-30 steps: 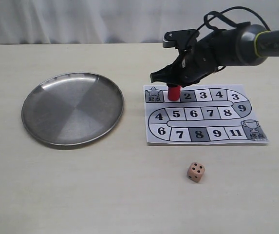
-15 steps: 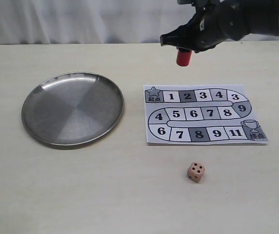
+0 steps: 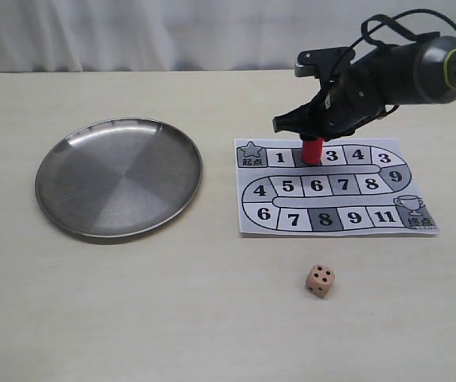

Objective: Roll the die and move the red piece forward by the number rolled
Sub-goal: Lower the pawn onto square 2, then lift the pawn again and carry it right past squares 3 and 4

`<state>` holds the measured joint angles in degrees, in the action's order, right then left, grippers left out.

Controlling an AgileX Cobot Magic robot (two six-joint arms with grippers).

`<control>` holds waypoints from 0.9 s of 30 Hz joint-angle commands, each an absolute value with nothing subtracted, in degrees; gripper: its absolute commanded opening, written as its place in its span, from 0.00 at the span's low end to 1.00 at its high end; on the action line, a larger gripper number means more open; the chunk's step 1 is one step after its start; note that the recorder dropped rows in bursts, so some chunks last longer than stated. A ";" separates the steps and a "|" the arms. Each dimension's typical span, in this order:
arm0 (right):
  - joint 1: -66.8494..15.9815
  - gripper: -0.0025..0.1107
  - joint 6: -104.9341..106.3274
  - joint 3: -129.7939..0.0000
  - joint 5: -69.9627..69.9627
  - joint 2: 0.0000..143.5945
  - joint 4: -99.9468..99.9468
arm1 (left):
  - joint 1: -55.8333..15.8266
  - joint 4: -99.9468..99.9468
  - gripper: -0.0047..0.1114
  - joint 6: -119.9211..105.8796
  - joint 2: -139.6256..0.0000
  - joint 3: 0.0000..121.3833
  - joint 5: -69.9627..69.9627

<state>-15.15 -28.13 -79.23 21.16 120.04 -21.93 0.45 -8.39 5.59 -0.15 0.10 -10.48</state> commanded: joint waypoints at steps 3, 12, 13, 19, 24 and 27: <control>-14.69 0.06 -28.58 -79.07 21.67 121.13 -21.50 | -0.03 -8.28 0.04 5.64 0.00 0.00 -9.93; -14.69 0.06 -29.19 -79.07 22.64 121.13 -21.50 | -0.03 -8.28 0.04 5.64 0.00 0.00 -9.93; -14.69 0.06 -29.19 -79.07 22.52 121.13 -21.50 | -0.03 -8.28 0.04 5.64 0.00 0.00 -9.93; -14.69 0.06 -29.28 -79.07 22.52 115.66 -21.69 | -0.03 -8.28 0.04 5.64 0.00 0.00 -9.93; -13.96 0.06 -29.42 -79.07 22.63 111.13 -23.65 | -0.03 -8.28 0.04 5.64 0.00 0.00 -9.93; -11.66 0.06 -30.08 -79.07 23.59 112.72 -22.95 | -0.03 -8.28 0.04 5.64 0.00 0.00 -9.93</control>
